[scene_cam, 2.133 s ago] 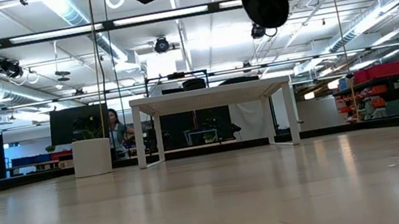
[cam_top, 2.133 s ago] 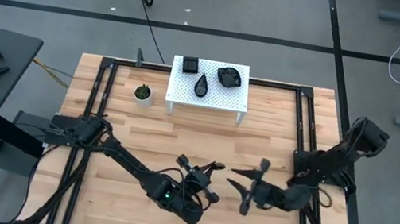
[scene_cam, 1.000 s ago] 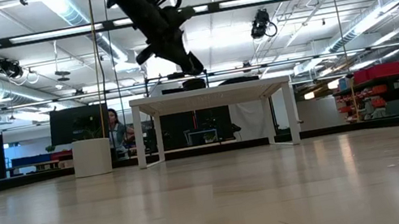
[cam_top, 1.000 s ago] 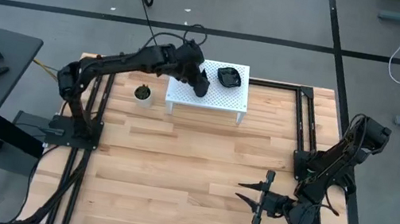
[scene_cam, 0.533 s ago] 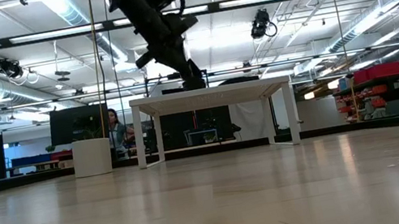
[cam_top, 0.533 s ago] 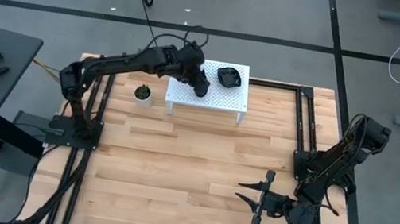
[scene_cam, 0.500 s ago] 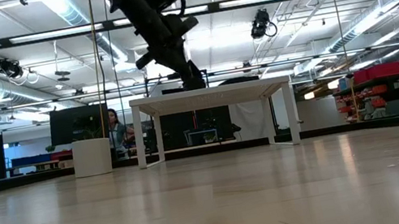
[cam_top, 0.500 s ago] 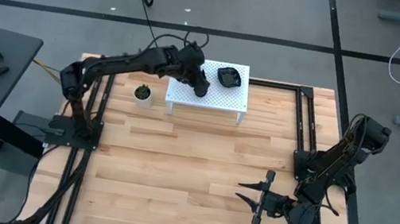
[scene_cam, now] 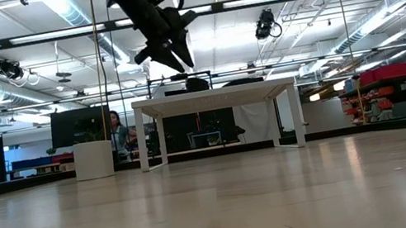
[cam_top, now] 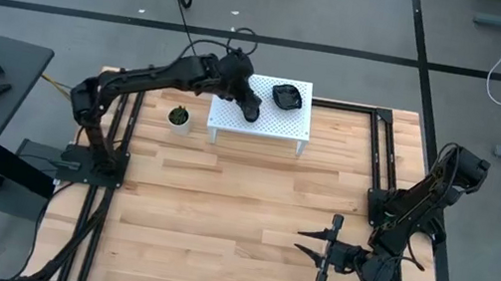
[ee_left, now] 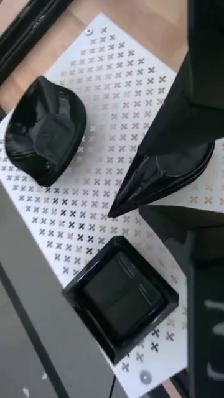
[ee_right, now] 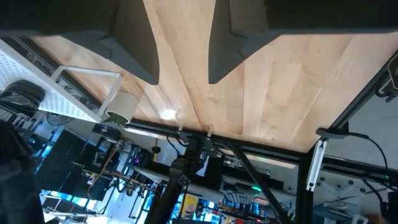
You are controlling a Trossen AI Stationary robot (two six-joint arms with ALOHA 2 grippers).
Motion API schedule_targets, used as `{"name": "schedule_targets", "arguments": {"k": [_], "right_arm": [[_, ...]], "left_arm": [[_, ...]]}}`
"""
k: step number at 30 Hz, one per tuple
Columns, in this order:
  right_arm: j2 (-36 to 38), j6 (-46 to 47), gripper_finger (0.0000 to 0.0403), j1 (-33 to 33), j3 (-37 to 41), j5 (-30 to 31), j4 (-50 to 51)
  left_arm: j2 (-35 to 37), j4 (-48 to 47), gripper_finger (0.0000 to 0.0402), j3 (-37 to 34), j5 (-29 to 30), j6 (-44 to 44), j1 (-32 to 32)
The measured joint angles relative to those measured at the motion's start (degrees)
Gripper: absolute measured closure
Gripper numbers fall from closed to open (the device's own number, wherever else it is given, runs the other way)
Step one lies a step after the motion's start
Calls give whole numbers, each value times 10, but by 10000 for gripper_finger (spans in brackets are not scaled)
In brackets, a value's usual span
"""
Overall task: Pick & Place Mini shaped plates
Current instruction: Stack the black plate on top of the black plate on the shelf
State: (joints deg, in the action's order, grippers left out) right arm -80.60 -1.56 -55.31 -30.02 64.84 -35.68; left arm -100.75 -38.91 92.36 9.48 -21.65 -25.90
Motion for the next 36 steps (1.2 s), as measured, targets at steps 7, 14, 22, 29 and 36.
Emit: {"name": "schedule_targets", "arguments": {"k": [7, 14, 22, 29, 36], "right_arm": [[0, 7, 262, 0, 0, 0, 2], [0, 10, 262, 0, 0, 0, 3], [0, 11, 262, 0, 0, 1, 3], [0, 9, 262, 2, 0, 2, 5], [0, 11, 262, 5, 0, 2, 5]], "left_arm": [[-1, -28, 286, 0, 0, 2, 27], [-19, -42, 385, 0, 2, 5, 39], [-48, -38, 387, 0, 13, 17, 40], [-34, -25, 396, 1, 23, 20, 47], [-45, -32, 396, 0, 9, 28, 53]]}}
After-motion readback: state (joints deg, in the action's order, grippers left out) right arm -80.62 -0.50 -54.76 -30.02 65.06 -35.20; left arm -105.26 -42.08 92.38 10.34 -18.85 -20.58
